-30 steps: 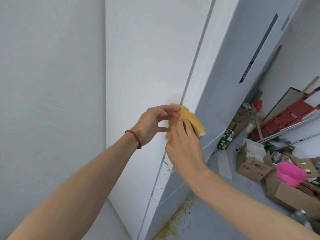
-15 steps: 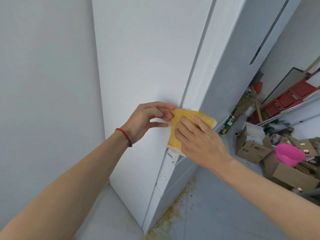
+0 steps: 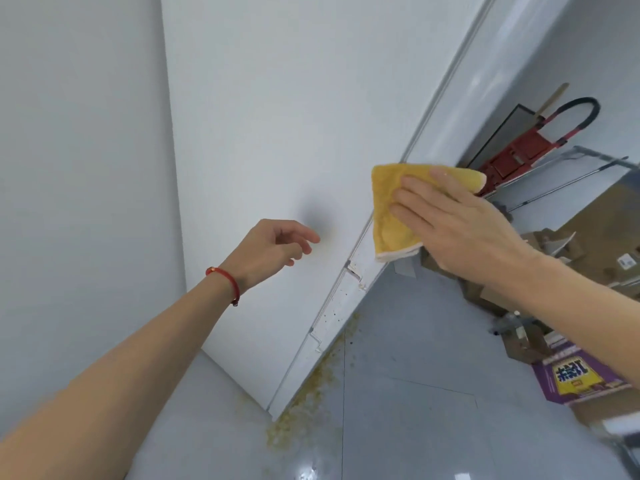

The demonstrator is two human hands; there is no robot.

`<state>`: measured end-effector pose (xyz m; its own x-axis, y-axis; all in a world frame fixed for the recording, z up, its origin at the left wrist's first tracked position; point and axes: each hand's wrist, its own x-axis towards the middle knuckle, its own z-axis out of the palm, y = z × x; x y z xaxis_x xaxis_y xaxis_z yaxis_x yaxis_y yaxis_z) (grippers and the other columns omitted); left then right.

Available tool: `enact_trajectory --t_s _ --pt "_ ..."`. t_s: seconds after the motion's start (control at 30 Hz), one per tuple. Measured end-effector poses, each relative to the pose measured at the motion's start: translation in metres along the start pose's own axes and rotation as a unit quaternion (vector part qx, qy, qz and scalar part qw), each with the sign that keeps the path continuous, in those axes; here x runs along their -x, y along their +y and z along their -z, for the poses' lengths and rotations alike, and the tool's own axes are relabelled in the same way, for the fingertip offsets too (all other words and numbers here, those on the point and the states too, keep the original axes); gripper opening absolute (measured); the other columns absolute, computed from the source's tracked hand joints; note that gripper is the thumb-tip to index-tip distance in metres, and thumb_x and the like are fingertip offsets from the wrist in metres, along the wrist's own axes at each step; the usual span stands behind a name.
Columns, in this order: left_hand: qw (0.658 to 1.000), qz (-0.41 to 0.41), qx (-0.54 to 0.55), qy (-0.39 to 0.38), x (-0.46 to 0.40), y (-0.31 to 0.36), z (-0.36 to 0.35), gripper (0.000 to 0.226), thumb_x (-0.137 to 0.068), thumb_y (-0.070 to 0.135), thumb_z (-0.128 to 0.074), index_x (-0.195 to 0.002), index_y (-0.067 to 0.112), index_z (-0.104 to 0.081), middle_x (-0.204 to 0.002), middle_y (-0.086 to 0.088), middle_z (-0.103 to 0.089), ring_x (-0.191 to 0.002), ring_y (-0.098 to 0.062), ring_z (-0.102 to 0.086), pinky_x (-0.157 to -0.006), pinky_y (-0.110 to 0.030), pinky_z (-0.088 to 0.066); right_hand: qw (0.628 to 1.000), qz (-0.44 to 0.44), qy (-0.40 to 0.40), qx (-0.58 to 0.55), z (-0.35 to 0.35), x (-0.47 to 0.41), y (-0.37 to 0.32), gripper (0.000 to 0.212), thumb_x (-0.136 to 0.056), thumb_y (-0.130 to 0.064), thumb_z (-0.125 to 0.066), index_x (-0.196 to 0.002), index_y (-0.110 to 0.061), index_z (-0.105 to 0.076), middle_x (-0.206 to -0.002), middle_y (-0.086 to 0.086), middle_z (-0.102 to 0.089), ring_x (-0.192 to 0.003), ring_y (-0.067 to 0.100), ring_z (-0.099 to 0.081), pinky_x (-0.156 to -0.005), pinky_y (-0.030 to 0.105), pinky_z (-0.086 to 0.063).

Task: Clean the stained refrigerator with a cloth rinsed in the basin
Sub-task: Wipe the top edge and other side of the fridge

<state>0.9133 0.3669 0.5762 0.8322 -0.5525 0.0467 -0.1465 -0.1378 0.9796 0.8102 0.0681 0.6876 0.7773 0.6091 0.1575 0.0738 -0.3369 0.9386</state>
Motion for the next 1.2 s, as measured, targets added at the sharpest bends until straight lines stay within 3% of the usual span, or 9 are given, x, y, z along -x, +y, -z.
enact_trajectory --t_s 0.2,0.33,0.47,0.63,0.73,0.87,0.97,1.1,1.2 --pt "0.994 0.041 0.033 0.094 -0.017 -0.010 -0.032 0.033 -0.084 0.009 -0.053 -0.096 0.028 -0.077 -0.092 0.002 -0.075 -0.097 -0.019 -0.069 -0.092 -0.045 -0.058 0.992 0.045 -0.069 -0.095 -0.018 -0.003 -0.124 0.059 -0.098 -0.038 -0.051 -0.153 -0.016 -0.048 -0.165 0.007 -0.036 -0.153 0.030 -0.031 -0.128 0.049 0.001" --pt "0.990 0.054 0.029 0.123 -0.013 -0.012 -0.041 0.032 -0.084 0.008 -0.053 -0.093 0.029 -0.076 -0.091 0.000 -0.074 -0.094 -0.020 -0.069 -0.088 -0.044 -0.059 0.973 0.114 -0.144 -0.141 -0.028 0.004 -0.170 0.057 -0.089 -0.031 -0.069 -0.144 -0.020 -0.057 -0.161 0.007 -0.038 -0.150 0.032 -0.030 -0.126 0.050 -0.010" --pt "0.991 0.067 -0.002 0.116 0.000 -0.016 -0.032 0.033 -0.084 0.007 -0.052 -0.093 0.028 -0.076 -0.092 -0.002 -0.074 -0.093 -0.024 -0.069 -0.087 -0.046 -0.059 0.965 0.189 -0.108 -0.147 -0.031 0.006 -0.140 0.059 -0.088 -0.024 -0.071 -0.145 -0.017 -0.055 -0.154 0.011 -0.047 -0.146 0.036 -0.033 -0.128 0.052 0.007" --pt "0.983 0.103 -0.015 0.154 0.021 -0.036 -0.011 0.033 -0.086 0.007 -0.053 -0.091 0.030 -0.076 -0.090 0.001 -0.075 -0.091 -0.026 -0.069 -0.085 -0.046 -0.059 0.987 -0.011 0.030 -0.156 -0.019 0.002 -0.064 0.039 -0.100 -0.020 -0.047 -0.133 -0.011 -0.065 -0.145 0.009 -0.059 -0.140 0.031 -0.051 -0.126 0.048 -0.021" --pt "0.978 0.124 -0.012 0.165 0.030 -0.047 -0.010 0.032 -0.086 0.007 -0.054 -0.090 0.030 -0.076 -0.090 0.000 -0.075 -0.090 -0.026 -0.069 -0.085 -0.047 -0.059 0.982 -0.106 0.037 -0.152 -0.019 -0.009 -0.084 0.030 -0.094 -0.024 -0.053 -0.113 -0.011 -0.072 -0.131 0.008 -0.068 -0.128 0.029 -0.061 -0.127 0.048 -0.018" --pt "0.980 0.130 -0.016 0.152 0.036 -0.056 -0.012 0.031 -0.087 0.006 -0.055 -0.090 0.029 -0.076 -0.089 -0.002 -0.074 -0.088 -0.024 -0.068 -0.085 -0.046 -0.059 0.981 0.068 -0.084 -0.161 -0.032 0.002 -0.166 0.025 -0.094 -0.028 -0.052 -0.100 -0.010 -0.068 -0.119 0.010 -0.066 -0.123 0.032 -0.056 -0.128 0.050 0.001" --pt "0.982 0.122 -0.028 0.145 0.034 -0.052 -0.012 0.032 -0.087 0.005 -0.054 -0.091 0.027 -0.076 -0.088 -0.003 -0.074 -0.087 -0.024 -0.068 -0.084 -0.045 -0.060 0.974 0.109 -0.118 -0.159 -0.035 0.008 -0.181 0.026 -0.094 -0.007 -0.043 -0.111 -0.009 -0.063 -0.123 0.011 -0.060 -0.125 0.034 -0.052 -0.128 0.052 0.002" --pt "0.985 0.104 -0.043 0.132 0.028 -0.042 -0.009 0.033 -0.086 0.003 -0.052 -0.094 0.026 -0.075 -0.090 -0.004 -0.074 -0.084 -0.023 -0.068 -0.082 -0.040 -0.060 0.977 0.104 -0.030 -0.182 -0.029 0.007 -0.123 0.030 -0.095 -0.004 -0.042 -0.116 -0.011 -0.062 -0.121 0.007 -0.059 -0.121 0.033 -0.055 -0.124 0.047 -0.021" --pt "0.984 0.099 -0.057 0.134 0.025 -0.040 -0.007 0.033 -0.087 0.004 -0.050 -0.095 0.025 -0.074 -0.092 -0.006 -0.075 -0.071 -0.016 -0.062 -0.069 -0.027 -0.055 0.977 -0.042 0.100 -0.186 -0.016 -0.009 -0.070 0.013 -0.097 -0.017 -0.055 -0.098 -0.013 -0.068 -0.105 0.006 -0.068 -0.107 0.030 -0.066 -0.115 0.047 -0.035"
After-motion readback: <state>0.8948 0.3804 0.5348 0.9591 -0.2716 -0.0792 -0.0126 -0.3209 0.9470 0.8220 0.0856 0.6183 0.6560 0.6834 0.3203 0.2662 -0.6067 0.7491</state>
